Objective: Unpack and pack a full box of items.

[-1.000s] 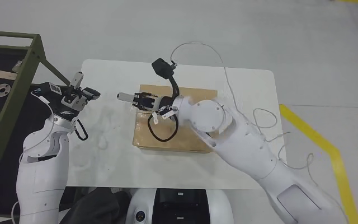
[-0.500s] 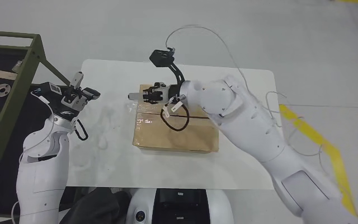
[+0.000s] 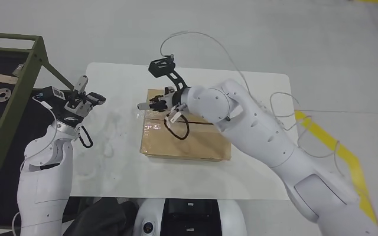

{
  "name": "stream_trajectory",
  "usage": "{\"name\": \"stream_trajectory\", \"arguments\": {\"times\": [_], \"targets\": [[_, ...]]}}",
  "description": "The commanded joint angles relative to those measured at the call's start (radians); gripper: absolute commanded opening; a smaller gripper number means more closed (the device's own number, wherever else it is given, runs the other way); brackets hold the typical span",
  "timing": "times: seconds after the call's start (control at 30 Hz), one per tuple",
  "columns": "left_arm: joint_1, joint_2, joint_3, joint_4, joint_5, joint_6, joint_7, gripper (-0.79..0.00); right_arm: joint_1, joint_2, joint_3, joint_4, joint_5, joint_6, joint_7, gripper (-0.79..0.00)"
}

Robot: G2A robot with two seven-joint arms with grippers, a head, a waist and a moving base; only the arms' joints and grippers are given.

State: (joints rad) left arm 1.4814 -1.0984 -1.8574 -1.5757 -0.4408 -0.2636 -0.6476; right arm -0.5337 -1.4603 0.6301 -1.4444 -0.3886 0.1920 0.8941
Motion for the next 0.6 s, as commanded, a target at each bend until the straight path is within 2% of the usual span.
{"name": "stream_trajectory", "arguments": {"times": [0.0, 0.07, 0.3, 0.57], "targets": [[0.0, 0.0, 0.0, 0.0, 0.0, 0.0, 0.0, 0.0, 0.005, -0.003, -0.009, 0.006, -0.02, 0.009, 0.011, -0.086], [0.0, 0.0, 0.0, 0.0, 0.0, 0.0, 0.0, 0.0, 0.008, -0.005, -0.011, 0.014, -0.034, 0.013, 0.025, -0.139], [0.0, 0.0, 0.0, 0.0, 0.0, 0.0, 0.0, 0.0, 0.001, -0.007, -0.016, 0.018, -0.087, 0.017, 0.059, -0.222], [0.0, 0.0, 0.0, 0.0, 0.0, 0.0, 0.0, 0.0, -0.014, -0.007, -0.024, -0.022, -0.17, 0.04, 0.089, -0.443]]}}
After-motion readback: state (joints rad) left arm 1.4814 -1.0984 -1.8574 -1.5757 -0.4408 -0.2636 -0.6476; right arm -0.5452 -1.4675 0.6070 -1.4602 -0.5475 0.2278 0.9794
